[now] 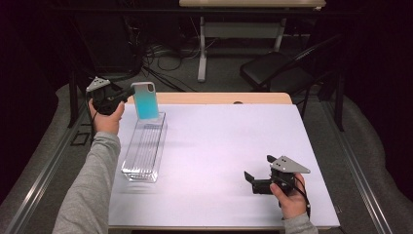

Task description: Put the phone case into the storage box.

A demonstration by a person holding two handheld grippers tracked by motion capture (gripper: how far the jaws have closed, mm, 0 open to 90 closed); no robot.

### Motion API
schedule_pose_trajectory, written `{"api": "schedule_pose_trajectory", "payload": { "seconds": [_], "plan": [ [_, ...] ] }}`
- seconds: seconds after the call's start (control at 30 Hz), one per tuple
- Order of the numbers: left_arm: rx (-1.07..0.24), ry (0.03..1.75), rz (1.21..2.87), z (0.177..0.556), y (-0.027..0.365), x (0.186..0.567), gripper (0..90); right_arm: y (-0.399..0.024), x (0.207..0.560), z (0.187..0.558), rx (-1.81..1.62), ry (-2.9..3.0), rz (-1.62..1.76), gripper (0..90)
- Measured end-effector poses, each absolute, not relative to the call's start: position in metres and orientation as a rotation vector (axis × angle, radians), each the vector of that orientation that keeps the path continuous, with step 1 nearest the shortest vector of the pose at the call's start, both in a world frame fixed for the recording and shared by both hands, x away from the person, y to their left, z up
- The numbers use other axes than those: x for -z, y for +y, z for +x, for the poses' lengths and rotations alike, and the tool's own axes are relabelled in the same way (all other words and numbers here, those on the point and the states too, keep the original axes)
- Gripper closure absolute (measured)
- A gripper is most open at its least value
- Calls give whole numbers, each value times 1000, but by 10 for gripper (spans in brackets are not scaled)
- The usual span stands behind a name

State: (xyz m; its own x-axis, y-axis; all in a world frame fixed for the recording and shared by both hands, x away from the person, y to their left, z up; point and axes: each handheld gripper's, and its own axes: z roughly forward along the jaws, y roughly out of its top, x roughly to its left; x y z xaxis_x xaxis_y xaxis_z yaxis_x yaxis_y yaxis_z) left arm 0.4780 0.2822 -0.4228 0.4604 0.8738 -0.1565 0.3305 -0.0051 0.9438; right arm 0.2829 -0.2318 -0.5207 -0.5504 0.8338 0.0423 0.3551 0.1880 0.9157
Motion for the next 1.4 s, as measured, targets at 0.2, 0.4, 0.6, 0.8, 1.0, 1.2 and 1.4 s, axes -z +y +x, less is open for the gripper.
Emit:
{"api": "schedule_pose_trajectory", "payload": {
  "seconds": [0.2,0.4,0.6,0.8,1.0,1.2,1.4],
  "plan": [
    [-595,1072,1580,485,281,430,851,-231,521,283,-1334,2001,1108,0],
    [-592,1057,1584,492,282,437,851,-228,521,283,-1327,2009,1091,0],
    [-596,1042,1576,497,284,441,850,-229,522,284,-1324,2005,1101,0],
    [-594,1037,1574,501,285,447,851,-229,522,284,-1326,2003,1103,0],
    [-595,1034,1580,505,284,452,851,-228,522,283,-1318,2009,1093,0],
    [-599,1026,1587,509,283,456,851,-228,523,284,-1317,2006,1097,0],
    [-589,1022,1588,511,286,460,851,-228,523,284,-1317,2004,1099,0]
  ]
}}
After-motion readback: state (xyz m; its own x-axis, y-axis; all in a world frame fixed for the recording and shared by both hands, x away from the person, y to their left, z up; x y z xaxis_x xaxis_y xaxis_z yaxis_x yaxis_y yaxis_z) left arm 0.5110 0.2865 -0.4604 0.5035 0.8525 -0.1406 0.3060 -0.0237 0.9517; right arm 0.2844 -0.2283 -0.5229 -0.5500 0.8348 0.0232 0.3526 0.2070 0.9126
